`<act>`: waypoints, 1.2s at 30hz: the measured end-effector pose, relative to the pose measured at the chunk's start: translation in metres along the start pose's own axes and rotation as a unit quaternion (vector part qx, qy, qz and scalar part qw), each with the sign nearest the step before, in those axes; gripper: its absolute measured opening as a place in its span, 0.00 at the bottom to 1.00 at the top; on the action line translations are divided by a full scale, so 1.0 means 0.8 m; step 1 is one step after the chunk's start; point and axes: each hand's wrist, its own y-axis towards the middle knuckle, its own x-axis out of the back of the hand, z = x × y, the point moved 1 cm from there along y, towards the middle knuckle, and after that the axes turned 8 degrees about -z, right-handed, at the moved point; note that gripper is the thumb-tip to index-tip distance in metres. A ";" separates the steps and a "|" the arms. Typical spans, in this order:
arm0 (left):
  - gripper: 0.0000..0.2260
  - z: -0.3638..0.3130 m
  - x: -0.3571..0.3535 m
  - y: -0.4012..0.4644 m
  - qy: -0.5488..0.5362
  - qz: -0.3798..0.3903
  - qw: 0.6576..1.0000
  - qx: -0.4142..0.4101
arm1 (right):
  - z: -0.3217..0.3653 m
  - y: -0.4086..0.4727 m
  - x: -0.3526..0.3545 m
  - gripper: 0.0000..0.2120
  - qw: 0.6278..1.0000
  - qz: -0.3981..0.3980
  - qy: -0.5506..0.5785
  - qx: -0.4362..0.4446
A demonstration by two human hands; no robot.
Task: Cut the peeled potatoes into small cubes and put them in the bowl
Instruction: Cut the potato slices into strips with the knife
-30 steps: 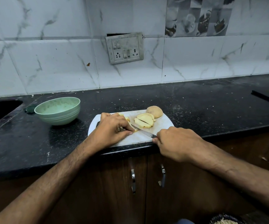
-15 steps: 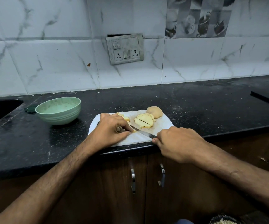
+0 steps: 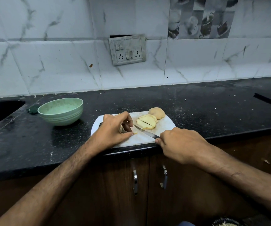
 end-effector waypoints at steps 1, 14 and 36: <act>0.14 0.000 0.000 0.000 0.000 0.000 1.000 0.007 | 0.001 0.000 0.001 0.17 1.000 0.002 0.008 0.001; 0.15 0.001 -0.002 0.003 -0.013 -0.004 1.000 -0.009 | 0.016 0.015 -0.016 0.14 0.989 0.079 0.122 -0.036; 0.07 0.003 -0.002 -0.001 0.134 0.037 0.990 -0.009 | -0.087 0.045 0.017 0.21 0.985 0.082 0.154 0.015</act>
